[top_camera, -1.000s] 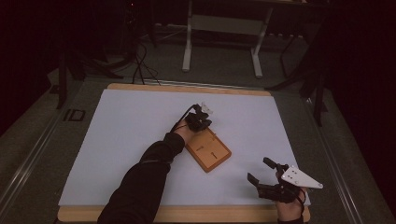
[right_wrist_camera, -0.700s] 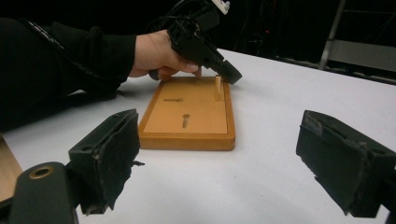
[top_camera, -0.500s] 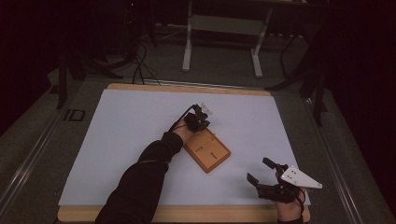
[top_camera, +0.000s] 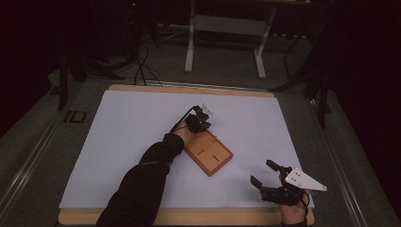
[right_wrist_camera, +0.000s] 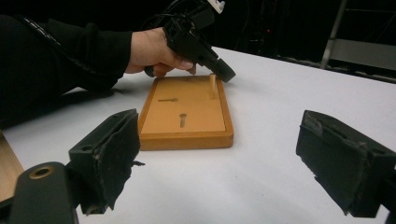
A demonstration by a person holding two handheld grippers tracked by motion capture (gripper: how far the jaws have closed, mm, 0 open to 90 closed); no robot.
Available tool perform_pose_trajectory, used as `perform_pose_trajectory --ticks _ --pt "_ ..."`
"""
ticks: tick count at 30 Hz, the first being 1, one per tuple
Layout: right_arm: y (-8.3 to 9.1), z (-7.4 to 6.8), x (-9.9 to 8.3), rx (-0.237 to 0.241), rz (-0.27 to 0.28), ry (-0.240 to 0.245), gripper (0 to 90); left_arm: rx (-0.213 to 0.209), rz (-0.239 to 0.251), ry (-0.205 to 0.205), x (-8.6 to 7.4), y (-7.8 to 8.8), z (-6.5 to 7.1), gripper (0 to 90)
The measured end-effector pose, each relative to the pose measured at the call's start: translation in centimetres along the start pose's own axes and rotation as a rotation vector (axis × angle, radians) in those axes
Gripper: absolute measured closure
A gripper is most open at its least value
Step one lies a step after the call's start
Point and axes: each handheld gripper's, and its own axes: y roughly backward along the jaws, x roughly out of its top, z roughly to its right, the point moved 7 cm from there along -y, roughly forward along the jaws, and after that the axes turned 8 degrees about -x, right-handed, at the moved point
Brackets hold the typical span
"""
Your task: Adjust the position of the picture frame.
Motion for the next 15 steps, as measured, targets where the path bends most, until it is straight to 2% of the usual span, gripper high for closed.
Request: perform_pose_trajectory --ticks 6,15 --pt "0.0 -0.1 0.0 0.002 0.0 0.003 13.0 0.003 -0.006 -0.005 -0.5 0.5 0.0 90.0" --pt "-0.1 -0.2 0.1 0.004 0.0 0.008 13.0 -0.005 -0.011 0.015 -2.7 2.5 -0.2 90.0"
